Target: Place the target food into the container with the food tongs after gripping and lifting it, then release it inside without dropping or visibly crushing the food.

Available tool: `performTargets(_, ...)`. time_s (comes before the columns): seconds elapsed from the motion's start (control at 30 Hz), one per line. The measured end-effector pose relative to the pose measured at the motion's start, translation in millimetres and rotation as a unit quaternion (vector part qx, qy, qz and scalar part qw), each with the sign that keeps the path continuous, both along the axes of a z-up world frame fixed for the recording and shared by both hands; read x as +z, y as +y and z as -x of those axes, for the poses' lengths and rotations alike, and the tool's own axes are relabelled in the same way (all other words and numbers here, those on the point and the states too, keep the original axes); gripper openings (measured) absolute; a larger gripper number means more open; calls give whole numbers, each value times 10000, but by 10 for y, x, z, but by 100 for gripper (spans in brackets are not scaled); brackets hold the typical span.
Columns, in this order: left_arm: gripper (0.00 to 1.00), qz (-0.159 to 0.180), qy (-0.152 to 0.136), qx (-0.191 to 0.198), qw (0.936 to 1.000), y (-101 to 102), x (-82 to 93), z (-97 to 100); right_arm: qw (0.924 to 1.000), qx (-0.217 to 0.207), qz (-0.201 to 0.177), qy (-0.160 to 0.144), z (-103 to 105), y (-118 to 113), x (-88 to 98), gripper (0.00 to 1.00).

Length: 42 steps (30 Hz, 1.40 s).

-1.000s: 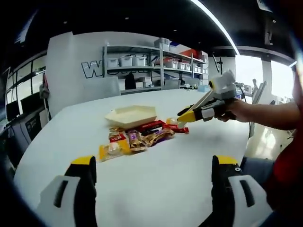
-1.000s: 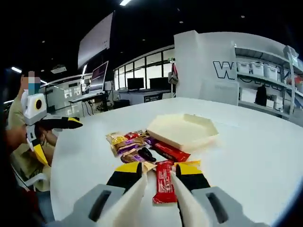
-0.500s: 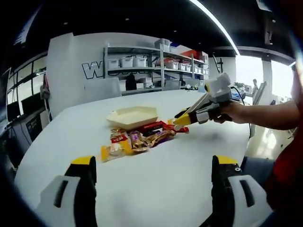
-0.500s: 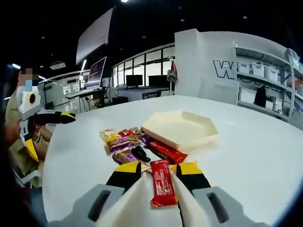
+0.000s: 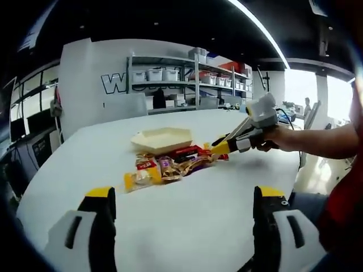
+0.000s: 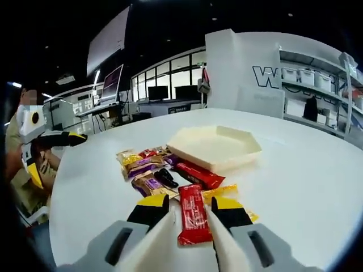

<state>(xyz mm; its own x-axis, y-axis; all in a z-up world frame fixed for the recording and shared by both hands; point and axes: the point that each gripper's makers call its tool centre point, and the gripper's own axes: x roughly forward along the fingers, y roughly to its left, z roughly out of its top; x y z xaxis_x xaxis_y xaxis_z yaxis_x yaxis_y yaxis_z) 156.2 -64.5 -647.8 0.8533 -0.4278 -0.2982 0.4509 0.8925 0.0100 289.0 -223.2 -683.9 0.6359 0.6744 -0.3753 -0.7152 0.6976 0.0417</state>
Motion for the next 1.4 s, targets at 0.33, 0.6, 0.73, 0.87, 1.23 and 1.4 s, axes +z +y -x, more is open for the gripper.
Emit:
performTargets(0.33, 97, -50, 32, -60, 10000, -48, -31, 83, 9977, -268, -420, 467, 29, -2, 14, 18)
performTargets(0.6, 97, -35, 6, -84, 10000, -65, -2, 95, 9942, -303, -933, 440, 129, -57, 338, 18)
performTargets(0.73, 97, -40, -44, -106, 9999, -73, 24, 87, 9928, -331, -1121, 259, 142, -111, 591, 18)
performTargets(0.87, 97, -11, -101, -89, 9999, -77, 55, 73, 9932, -286, -1125, 120, 131, -120, 783, 18)
performTargets(1.23, 97, -13, -145, -107, 9998, -98, 77, 109, 9945, -229, -1009, -131, 111, -100, 997, 19)
performTargets(1.4, 97, -4, -150, -95, 9998, -82, 79, 121, 9947, -198, -983, -227, 139, -61, 1094, 19)
